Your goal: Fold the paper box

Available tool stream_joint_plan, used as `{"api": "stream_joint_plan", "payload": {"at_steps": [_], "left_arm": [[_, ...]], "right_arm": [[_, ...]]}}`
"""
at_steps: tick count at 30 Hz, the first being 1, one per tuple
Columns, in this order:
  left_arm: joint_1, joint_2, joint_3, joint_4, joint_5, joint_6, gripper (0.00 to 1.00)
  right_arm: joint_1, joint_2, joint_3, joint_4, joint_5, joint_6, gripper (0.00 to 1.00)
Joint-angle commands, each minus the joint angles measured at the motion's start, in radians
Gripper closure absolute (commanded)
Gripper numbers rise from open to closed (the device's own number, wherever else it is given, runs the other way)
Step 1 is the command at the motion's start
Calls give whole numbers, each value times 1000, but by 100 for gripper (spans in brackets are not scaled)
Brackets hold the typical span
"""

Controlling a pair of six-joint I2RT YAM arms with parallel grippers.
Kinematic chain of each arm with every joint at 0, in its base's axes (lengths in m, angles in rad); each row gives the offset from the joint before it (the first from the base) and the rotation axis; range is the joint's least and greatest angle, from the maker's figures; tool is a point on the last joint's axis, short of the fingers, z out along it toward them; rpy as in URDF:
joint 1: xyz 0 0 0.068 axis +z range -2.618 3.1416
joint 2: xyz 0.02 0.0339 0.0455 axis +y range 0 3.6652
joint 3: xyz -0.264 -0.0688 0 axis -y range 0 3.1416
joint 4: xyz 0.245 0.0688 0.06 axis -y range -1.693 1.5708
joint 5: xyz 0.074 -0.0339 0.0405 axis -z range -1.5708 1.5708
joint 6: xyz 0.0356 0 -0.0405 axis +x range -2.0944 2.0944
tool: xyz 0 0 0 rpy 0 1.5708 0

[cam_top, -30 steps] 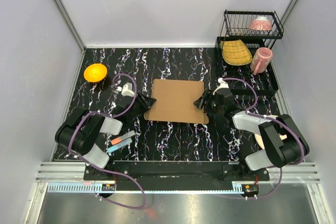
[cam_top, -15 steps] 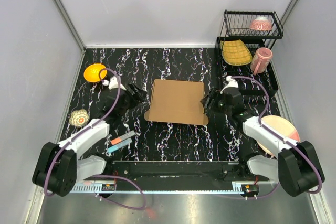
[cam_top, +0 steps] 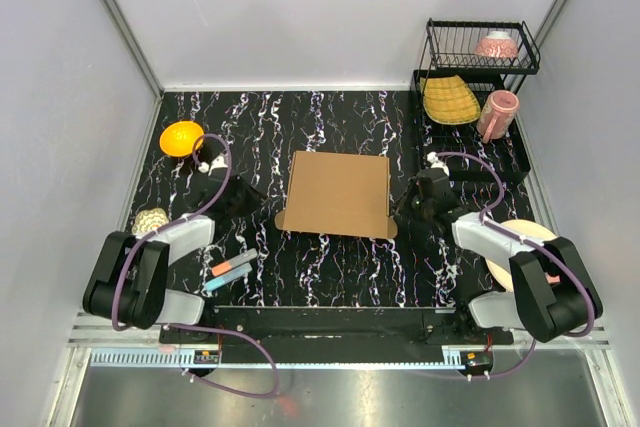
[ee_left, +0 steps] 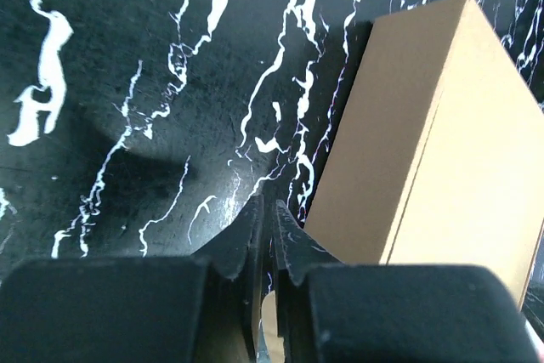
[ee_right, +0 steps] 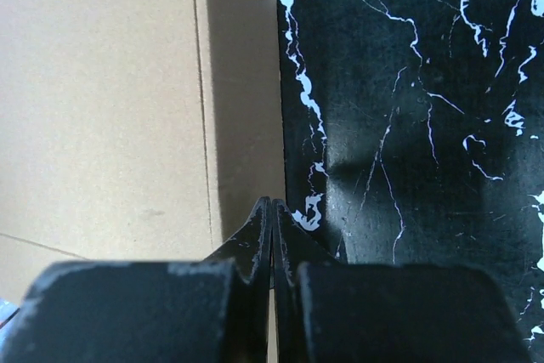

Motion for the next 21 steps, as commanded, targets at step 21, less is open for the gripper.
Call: {"api": "stream_joint_plan", "payload": {"at_steps": [21], "left_arm": [[-59,164,58,245,174,-48,92]], "right_arm": [[-4,45,-10,79,-72,11,100]]}}
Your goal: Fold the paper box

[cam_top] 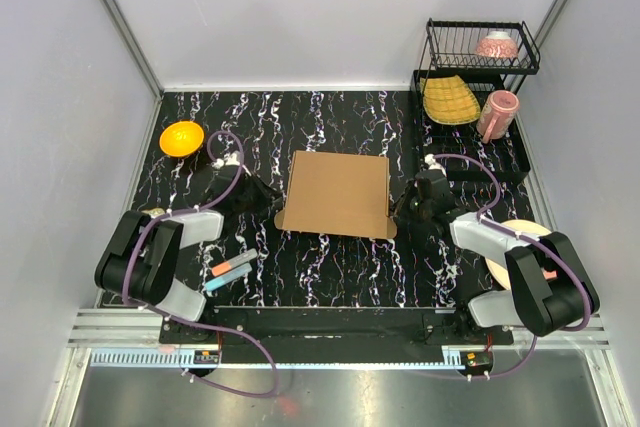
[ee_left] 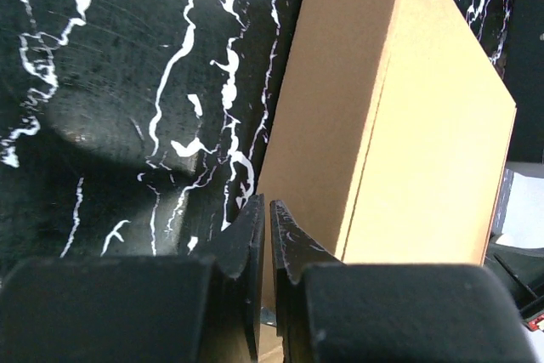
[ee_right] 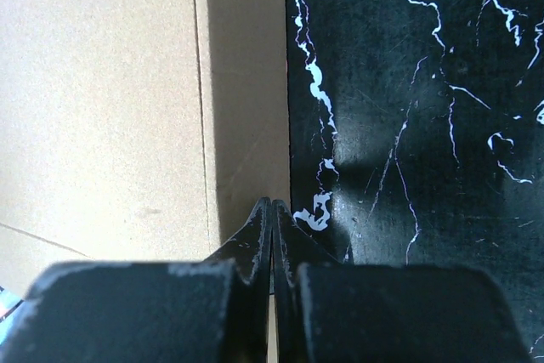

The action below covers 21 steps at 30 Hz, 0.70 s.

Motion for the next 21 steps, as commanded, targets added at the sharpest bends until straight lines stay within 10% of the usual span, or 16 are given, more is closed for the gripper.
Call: {"api": "stream_joint_plan", "payload": {"at_steps": [1,21], "left_arm": [[-33,12,32,83,21,-12,92],[-74,-252,-97,91,73,-41,93]], "right_arm": [[-2,3,3,40,-32,1,100],[-4,-256,47,-116,-68,-13,100]]}}
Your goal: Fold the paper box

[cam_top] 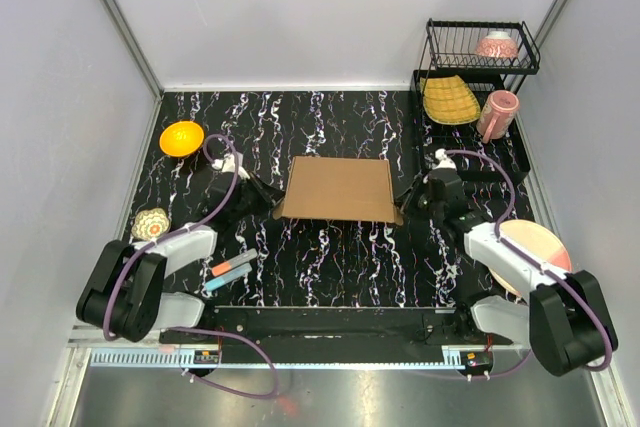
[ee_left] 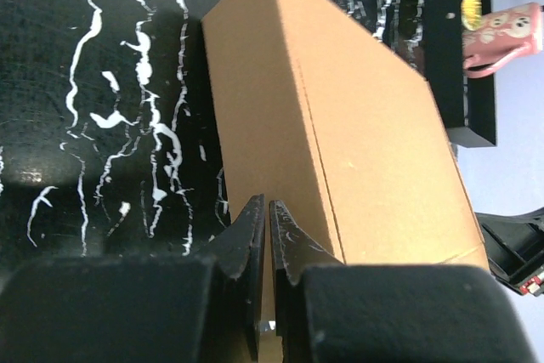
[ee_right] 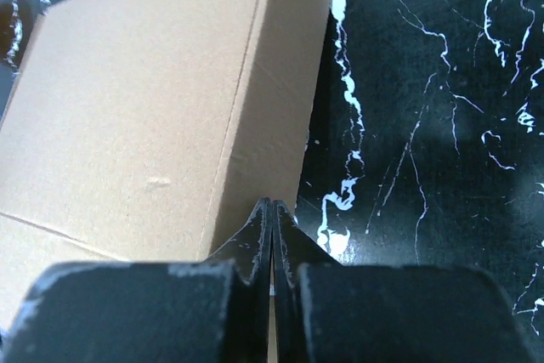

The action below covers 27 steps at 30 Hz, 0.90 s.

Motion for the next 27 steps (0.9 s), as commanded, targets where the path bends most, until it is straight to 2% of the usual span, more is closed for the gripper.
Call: {"api": "stream_joint_plan", "payload": {"at_steps": [1,9,15,27], "left_arm": [[-18,-107,-18,17,57,-15,93],[-21,-253,27,-97,57,-8,93],[-19,-302,70,-172,57,-5,93],[-21,-242,159,-241,60,11,92]], "right_arm": [[4,-90,49,-41,-50,-3,100],[4,-182,98,-103,-62,8,100],[6,-177,163,-138,-63,23,100],[4,-102,232,-177,-57,71,100]]}}
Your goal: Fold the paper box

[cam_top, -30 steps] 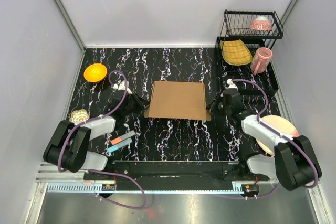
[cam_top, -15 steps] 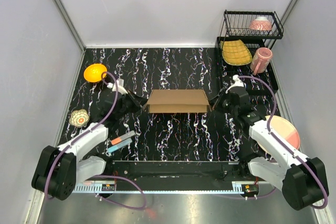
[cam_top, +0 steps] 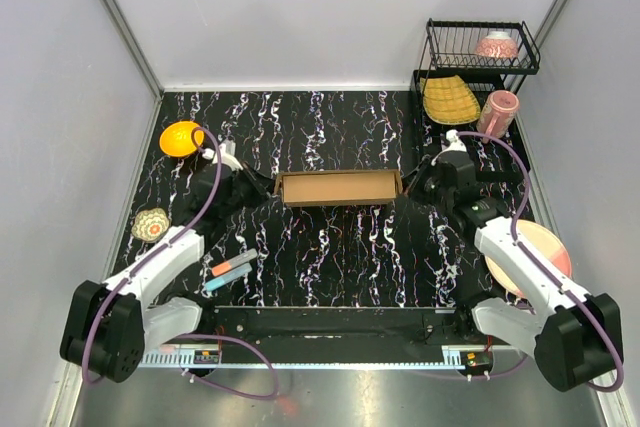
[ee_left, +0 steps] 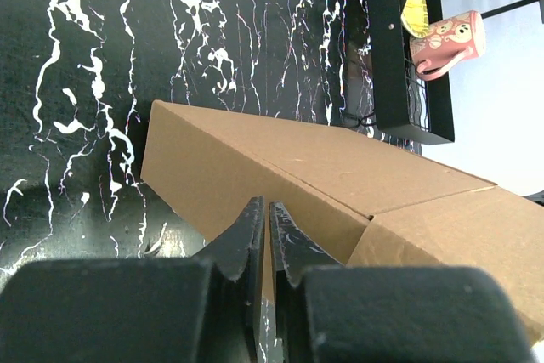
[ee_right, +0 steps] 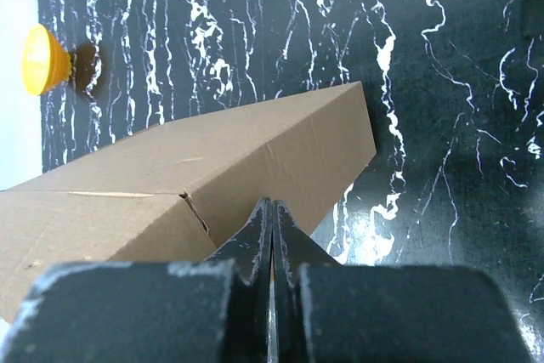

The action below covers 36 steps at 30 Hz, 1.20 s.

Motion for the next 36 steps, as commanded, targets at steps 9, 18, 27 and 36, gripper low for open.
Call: {"api": "stream_joint_plan", "payload": {"at_steps": [9,18,27,36], "left_arm": [[-9,113,214,-53,38,43,90],[8,153,240,-73,34,60,87],[11,159,273,-119,95,31,89],[11,104,286,-243,114,55,88]], "right_arm": [[8,80,53,15,-3,28,100],[-6,128,93,-7,31,-18,96],[-15,151,176,-68,-27,-11,98],[-17,132,219,-148,-92,39,98]]}}
